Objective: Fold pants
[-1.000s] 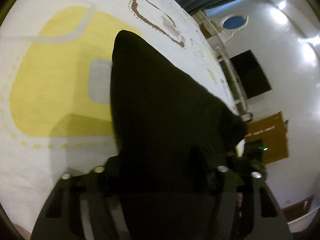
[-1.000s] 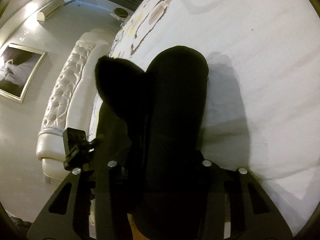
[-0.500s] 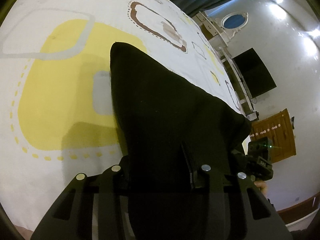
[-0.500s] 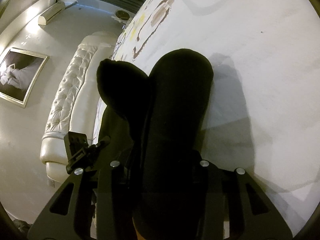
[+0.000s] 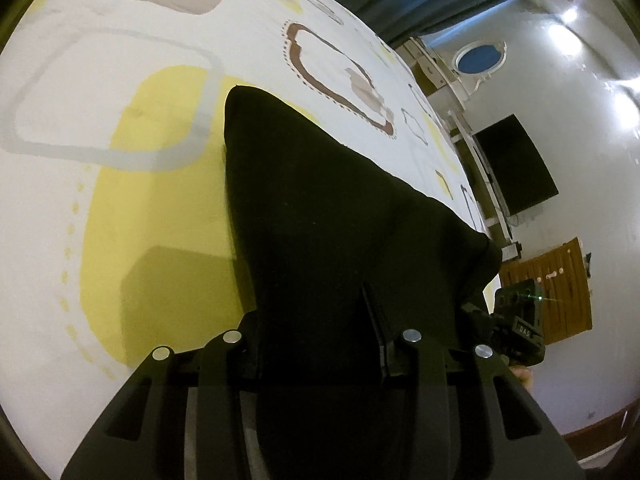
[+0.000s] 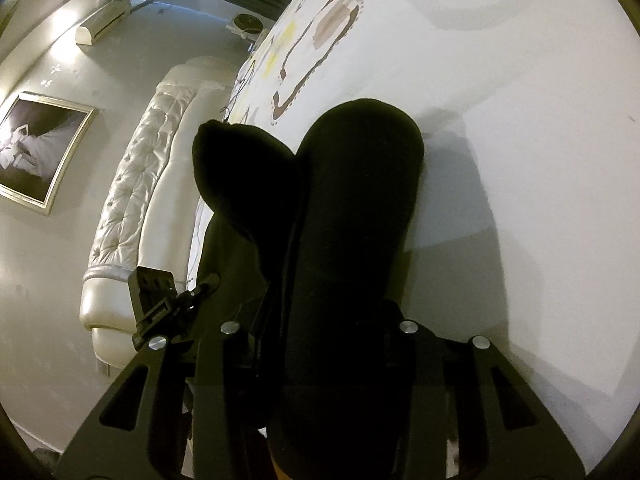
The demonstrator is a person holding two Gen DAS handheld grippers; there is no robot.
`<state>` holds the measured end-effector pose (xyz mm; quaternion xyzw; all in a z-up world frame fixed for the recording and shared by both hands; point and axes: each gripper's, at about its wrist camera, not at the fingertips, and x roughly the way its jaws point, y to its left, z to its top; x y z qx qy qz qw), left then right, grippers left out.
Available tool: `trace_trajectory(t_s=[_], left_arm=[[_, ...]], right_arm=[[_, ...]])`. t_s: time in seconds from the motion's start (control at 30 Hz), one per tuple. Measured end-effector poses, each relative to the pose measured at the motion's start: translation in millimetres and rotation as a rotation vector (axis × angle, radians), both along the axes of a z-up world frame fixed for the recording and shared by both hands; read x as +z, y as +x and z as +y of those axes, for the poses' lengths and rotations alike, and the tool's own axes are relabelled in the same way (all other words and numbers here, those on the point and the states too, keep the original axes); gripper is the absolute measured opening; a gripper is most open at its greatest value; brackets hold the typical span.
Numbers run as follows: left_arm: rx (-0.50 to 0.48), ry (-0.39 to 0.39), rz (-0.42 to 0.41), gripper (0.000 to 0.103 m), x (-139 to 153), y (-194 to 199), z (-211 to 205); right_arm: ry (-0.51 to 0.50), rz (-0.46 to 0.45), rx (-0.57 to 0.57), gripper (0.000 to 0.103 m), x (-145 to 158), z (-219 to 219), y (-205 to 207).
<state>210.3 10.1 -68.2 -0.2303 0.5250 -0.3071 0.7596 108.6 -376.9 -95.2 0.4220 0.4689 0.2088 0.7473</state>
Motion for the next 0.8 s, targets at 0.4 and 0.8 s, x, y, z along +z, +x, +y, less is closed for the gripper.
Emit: trace_trajectory(t_s=[0.4, 0.8], left_arm=[[0.024, -0.020, 0.024, 0.038, -5, 27, 24], [0.046, -0.028, 0.033, 0.039, -7, 30, 39]], right_arm=[[0.022, 0.004, 0.011, 0.037, -3, 14, 43], [0.042, 0.008, 0.016, 0.037, -5, 23, 66]])
